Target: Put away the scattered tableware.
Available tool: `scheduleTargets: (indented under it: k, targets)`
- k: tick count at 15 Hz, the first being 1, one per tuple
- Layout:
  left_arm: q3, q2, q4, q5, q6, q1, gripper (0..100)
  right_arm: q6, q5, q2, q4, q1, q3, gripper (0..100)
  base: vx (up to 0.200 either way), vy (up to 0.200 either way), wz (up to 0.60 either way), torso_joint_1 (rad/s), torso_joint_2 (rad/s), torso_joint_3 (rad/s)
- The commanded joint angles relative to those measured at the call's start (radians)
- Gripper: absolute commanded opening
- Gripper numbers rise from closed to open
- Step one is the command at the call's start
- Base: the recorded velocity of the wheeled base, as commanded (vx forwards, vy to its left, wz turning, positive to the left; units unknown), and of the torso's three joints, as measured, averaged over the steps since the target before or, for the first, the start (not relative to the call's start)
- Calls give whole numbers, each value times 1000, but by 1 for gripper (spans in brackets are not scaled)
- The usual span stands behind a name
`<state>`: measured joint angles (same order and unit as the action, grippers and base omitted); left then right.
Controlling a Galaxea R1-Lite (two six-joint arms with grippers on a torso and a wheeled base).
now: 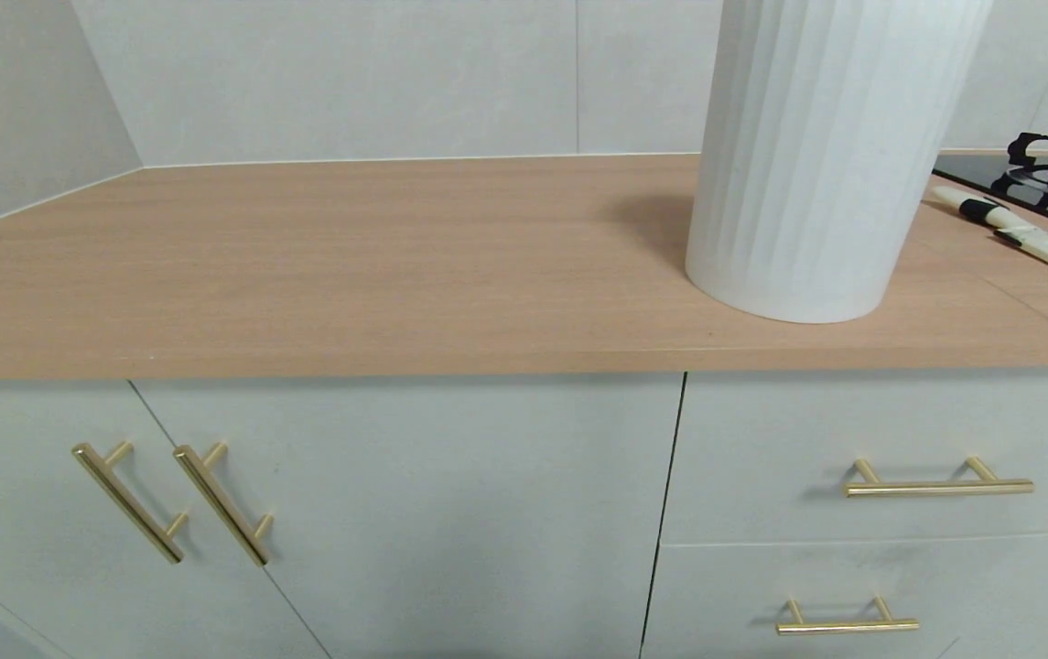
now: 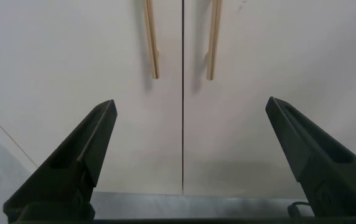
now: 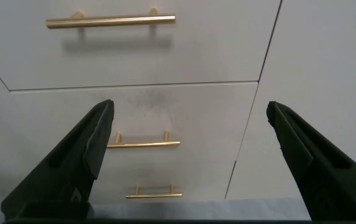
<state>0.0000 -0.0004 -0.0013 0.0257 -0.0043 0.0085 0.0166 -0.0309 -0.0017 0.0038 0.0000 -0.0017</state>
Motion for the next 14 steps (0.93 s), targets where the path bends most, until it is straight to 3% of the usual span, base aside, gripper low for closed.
scheduleTargets:
  k: [1, 4, 11, 14]
  targets:
    - [0, 0, 0, 0, 0, 1, 100, 0, 0, 2, -1, 0, 0, 100, 0, 0, 0, 0, 0, 0]
    - [0, 0, 0, 0, 1, 1, 100, 0, 0, 2, 1, 0, 0, 100, 0, 0, 0, 0, 0, 0]
    - [0, 0, 0, 0, 0, 1, 100, 0, 0, 2, -1, 0, 0, 100, 0, -200, 0, 0, 2, 4]
    - [0, 0, 0, 2, 0, 1, 100, 0, 0, 2, 1, 0, 0, 100, 0, 0, 0, 0, 0, 0]
